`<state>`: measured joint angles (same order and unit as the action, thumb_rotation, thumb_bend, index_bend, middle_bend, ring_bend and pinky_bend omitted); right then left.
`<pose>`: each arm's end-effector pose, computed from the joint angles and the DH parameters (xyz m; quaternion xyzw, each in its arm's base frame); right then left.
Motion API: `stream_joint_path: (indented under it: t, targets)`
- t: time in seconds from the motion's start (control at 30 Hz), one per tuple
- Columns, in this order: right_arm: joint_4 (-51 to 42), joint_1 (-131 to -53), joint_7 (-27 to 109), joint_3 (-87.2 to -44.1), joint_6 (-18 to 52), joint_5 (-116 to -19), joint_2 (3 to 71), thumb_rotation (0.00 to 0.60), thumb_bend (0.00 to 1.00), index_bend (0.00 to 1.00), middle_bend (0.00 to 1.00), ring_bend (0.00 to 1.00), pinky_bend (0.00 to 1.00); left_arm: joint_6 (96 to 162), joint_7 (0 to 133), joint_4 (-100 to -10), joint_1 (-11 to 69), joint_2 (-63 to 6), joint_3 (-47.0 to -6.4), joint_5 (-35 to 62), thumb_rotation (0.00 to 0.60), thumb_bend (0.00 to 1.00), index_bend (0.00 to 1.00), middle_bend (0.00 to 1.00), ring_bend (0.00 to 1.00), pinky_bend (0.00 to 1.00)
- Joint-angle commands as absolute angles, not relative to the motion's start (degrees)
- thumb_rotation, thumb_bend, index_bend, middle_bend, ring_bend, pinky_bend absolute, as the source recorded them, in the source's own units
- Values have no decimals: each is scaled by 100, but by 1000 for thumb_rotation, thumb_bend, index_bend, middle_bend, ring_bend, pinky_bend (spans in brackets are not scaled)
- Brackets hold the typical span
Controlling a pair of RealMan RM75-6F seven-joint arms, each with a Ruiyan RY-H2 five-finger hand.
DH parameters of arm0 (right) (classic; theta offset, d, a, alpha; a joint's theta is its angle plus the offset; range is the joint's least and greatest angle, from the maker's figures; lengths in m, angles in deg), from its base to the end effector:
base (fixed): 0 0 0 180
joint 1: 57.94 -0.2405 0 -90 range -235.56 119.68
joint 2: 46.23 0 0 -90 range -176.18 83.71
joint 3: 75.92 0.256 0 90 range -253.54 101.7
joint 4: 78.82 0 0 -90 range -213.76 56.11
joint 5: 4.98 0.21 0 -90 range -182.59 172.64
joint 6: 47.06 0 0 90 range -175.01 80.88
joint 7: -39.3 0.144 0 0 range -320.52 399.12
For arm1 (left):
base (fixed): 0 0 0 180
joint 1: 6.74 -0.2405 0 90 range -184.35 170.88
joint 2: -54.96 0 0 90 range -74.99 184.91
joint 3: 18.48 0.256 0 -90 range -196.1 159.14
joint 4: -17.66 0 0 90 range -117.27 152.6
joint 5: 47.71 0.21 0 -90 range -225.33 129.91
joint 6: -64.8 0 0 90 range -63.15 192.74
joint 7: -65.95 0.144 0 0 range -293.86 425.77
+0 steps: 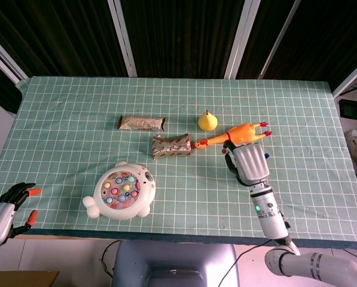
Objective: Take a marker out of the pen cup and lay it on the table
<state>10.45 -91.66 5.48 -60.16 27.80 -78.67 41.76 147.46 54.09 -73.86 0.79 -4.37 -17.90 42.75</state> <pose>-0.1452 -0.3320 0.0495 0.6598 -0.2410 0.4370 0.5618 -0.3099 0.1827 0.1698 -0.6200 -0.4215 -0.4097 0.5197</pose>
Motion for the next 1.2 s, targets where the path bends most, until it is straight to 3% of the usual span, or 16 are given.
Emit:
stream_joint_path:
  t: [0.03,0.27,0.57,0.8,0.97,1.13,1.2]
  targets:
    - [-276,-9680,341,-6083,2351,-7982,4888,600,803,752,996,1000,1000,14751,5392,-7380,74,-437,-1789,4272,600,456,276,168,120,267]
    - [-1755,-9989,383,-6317,1963,-8115,5510,600,803,755,996,1000,1000,14721,5394,-7385,85,-427,-1781,4270,600,456,276,168,120,267]
    - [-2452,-10064,611,-6437,1600,-8034,5873,600,803,731,996,1000,1000,14725,5384,-7395,81,-415,-1772,4277,600,456,276,168,124,269]
    - [-2166,-9964,676,-6316,1544,-7794,5737,600,574,516,996,1000,1000,14725,5389,-7401,81,-413,-1766,4287,600,457,276,169,131,272]
    - [-1627,-9833,821,-6161,1469,-7501,5413,600,398,284,996,1000,1000,14703,5433,-7414,88,-414,-1757,4288,600,456,276,169,131,273]
    - [-950,-9634,1268,-6063,1581,-7455,4899,600,325,166,996,1000,995,14671,5483,-7433,100,-417,-1755,4275,600,456,276,169,130,274]
    - [-654,-9509,1542,-6043,1820,-7596,4696,600,315,165,995,999,969,14661,5500,-7435,104,-420,-1757,4268,600,456,276,169,130,274]
